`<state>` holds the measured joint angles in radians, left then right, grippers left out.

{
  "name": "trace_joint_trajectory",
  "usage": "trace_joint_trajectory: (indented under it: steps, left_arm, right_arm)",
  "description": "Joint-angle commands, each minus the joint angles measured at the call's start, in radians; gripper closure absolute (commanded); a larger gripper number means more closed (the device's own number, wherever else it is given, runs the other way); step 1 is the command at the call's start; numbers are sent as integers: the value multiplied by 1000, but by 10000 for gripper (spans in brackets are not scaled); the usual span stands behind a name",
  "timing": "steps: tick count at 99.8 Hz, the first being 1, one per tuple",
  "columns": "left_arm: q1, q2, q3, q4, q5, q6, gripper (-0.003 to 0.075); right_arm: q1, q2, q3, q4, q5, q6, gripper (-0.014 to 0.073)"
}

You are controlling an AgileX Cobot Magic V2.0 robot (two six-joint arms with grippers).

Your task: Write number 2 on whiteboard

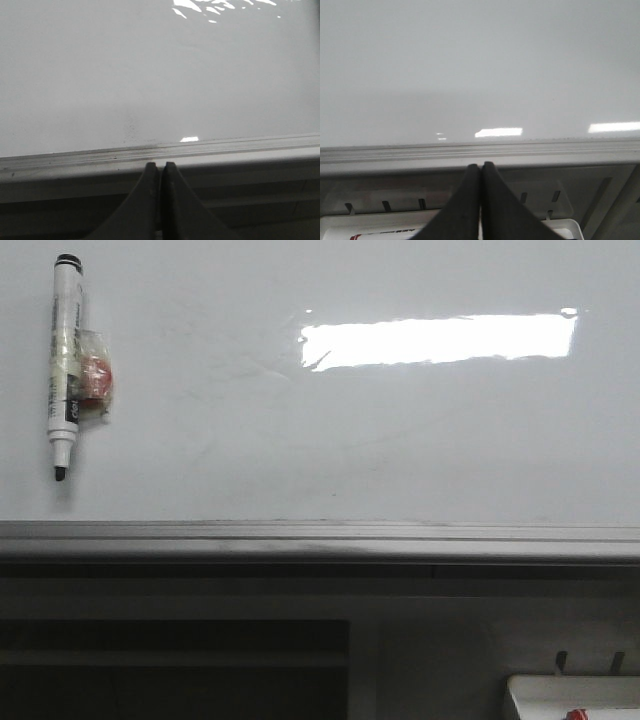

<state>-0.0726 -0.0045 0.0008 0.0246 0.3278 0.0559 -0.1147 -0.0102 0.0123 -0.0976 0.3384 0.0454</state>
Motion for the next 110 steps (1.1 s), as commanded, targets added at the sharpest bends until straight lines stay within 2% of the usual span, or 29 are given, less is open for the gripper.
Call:
trace_joint_trajectory:
  steps: [1, 82, 90, 97, 110]
  left_arm:
    - [-3, -28, 12, -2, -66, -10, 741]
    - [-3, -26, 12, -2, -66, -10, 741]
    - [-3, -26, 12, -18, -99, -10, 741]
    - [-3, -26, 12, -66, -157, -10, 741]
    - [-3, -26, 12, -92, -248, -10, 741]
  right_arm:
    - [-4, -19, 27, -1, -36, -1, 654]
    - [-4, -19, 27, -1, -36, -1, 654]
    - [-4, -19, 27, -1, -51, -1, 654]
    - [-4, -19, 27, -1, -112, -1, 654]
    - [-4, -19, 27, -1, -364, -1, 654]
